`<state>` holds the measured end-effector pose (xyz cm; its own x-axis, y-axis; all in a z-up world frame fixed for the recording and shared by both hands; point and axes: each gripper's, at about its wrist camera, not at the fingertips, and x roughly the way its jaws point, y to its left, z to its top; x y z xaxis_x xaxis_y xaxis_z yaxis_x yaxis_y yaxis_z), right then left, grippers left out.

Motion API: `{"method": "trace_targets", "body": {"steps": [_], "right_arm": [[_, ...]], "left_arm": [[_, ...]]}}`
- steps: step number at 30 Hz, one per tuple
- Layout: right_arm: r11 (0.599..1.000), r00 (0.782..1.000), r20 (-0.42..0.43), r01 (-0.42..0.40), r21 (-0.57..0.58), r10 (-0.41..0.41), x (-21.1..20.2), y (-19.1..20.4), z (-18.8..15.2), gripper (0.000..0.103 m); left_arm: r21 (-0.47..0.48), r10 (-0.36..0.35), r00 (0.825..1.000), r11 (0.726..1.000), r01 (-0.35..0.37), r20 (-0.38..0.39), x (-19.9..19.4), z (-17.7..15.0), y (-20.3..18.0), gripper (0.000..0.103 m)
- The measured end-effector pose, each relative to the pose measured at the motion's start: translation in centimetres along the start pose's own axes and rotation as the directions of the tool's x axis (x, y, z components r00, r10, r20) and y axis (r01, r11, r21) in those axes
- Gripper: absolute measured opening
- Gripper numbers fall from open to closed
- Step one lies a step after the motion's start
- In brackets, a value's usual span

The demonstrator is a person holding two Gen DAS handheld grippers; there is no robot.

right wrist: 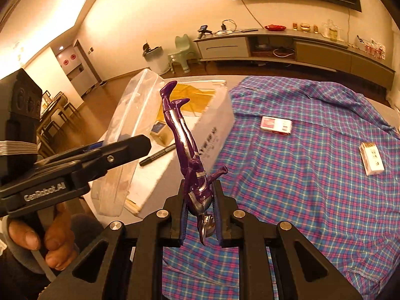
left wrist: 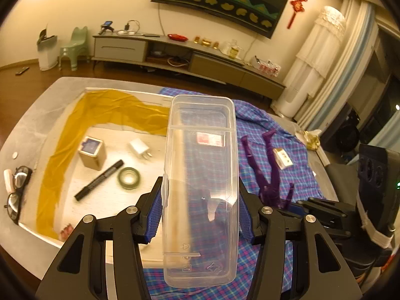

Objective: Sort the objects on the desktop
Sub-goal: 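Carry the clear case and purple figure over the cardboard box with both tools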

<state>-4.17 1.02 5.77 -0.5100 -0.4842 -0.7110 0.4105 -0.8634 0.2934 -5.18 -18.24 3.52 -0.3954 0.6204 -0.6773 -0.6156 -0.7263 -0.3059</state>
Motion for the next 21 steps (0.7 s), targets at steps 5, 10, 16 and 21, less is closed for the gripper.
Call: {"method": "trace_targets", "body": {"steps": [5,10,16,21], "right_arm": [[0.999,1.000,-0.012,-0.012,-0.030,0.012,0.9,1.8,1.1,0.019],[0.998,1.000,-0.020,-0.021,-0.059,0.020,1.7,3.4,2.1,0.019],[0.996,0.999,-0.042,-0.036,-0.086,0.032,3.1,5.1,3.3,0.019],[0.993,0.998,-0.060,-0.035,-0.108,0.029,4.4,6.3,4.4,0.019]], "left_arm": [[-0.049,0.006,1.000,0.999,-0.005,0.006,-0.3,0.3,2.8,0.055],[-0.082,0.029,0.999,0.996,-0.027,0.015,-0.5,0.6,5.3,0.055],[-0.123,0.051,0.999,0.991,-0.048,0.017,0.0,1.2,8.2,0.055],[-0.141,0.072,0.997,0.987,-0.070,0.009,0.8,1.4,9.9,0.055]]}}
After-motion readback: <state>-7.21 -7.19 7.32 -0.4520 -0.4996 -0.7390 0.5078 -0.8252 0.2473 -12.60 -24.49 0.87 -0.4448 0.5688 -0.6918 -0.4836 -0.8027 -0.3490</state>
